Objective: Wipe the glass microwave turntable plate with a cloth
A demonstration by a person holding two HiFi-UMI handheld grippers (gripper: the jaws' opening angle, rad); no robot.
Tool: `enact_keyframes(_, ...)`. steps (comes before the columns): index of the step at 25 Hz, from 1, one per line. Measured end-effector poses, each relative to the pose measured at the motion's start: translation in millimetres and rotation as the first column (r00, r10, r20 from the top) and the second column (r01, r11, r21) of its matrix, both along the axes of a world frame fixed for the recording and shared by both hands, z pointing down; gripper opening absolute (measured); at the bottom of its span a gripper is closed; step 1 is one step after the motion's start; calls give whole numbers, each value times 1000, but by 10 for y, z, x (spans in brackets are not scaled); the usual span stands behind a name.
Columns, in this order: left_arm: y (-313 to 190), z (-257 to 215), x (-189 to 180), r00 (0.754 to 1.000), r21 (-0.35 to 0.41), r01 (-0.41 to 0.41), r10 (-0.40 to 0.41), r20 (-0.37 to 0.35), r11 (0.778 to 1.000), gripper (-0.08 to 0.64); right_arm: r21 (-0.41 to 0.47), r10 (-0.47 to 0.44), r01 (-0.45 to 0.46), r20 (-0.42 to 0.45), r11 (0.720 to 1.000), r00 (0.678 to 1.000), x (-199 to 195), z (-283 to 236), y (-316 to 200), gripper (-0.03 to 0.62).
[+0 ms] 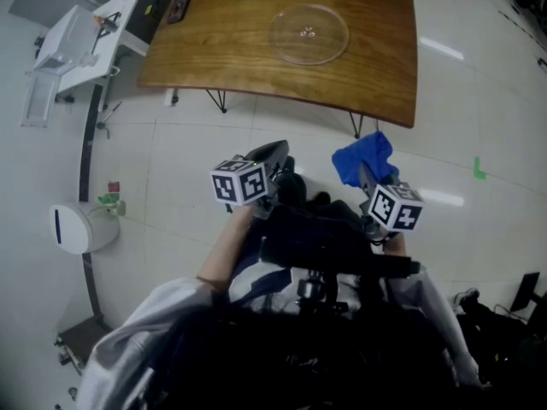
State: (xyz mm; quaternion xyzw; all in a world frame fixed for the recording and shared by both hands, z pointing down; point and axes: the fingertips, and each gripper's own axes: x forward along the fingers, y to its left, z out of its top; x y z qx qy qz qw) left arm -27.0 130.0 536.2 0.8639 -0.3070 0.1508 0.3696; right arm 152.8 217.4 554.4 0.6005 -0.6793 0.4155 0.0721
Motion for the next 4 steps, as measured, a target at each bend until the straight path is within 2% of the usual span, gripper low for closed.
enact_keyframes(4, 58, 2, 12, 1000, -1, -8, 8, -5, 1000, -5, -7, -4, 4, -17, 1000, 1000, -6, 2, 43, 81)
